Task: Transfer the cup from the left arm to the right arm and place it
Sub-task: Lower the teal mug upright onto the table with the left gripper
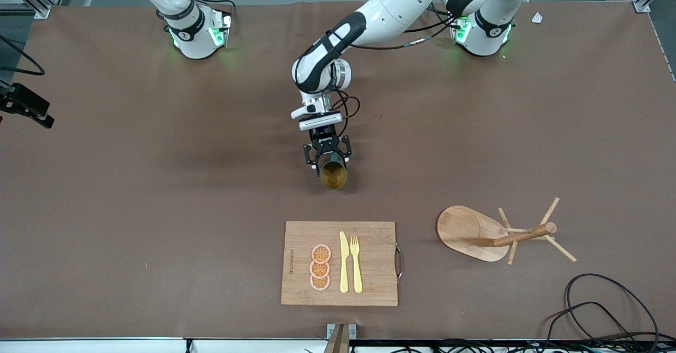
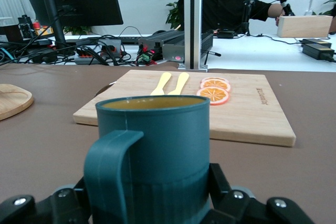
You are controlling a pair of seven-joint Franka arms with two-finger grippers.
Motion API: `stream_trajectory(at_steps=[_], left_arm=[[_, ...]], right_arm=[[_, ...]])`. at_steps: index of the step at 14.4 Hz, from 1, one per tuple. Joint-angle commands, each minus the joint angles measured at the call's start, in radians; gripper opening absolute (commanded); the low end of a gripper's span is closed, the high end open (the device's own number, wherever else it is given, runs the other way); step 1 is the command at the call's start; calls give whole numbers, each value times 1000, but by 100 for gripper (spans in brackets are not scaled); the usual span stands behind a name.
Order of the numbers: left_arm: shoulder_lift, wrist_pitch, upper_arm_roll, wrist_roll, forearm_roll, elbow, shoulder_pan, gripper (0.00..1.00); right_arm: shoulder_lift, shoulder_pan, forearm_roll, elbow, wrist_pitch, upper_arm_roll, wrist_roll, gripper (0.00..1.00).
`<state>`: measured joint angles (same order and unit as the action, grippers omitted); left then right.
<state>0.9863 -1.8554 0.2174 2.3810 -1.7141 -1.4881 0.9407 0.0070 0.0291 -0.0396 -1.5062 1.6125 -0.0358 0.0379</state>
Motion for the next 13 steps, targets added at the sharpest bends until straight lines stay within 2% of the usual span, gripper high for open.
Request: stream_trajectory(at_steps=[1, 3, 5, 6, 11, 13], left_arm=[[32, 30, -10, 27, -39, 29, 10, 76], [46, 35, -10, 27, -58, 29, 12, 78], [48, 33, -10, 36, -61, 29, 12, 95], [49, 33, -10, 38, -62, 29, 12, 99], [43, 33, 6, 59, -47, 25, 36, 100], [38, 33, 46, 67, -41, 26, 47, 100]], right_arm=[[-21, 6, -11, -23, 12, 5, 8, 100], [-21, 6, -11, -23, 10, 4, 8, 100], [-21, 6, -11, -23, 10, 4, 8, 100], [-21, 6, -11, -23, 10, 5, 8, 100], [-21, 6, -11, -25, 10, 4, 8, 100], [-21, 6, -11, -25, 10, 4, 8, 100]])
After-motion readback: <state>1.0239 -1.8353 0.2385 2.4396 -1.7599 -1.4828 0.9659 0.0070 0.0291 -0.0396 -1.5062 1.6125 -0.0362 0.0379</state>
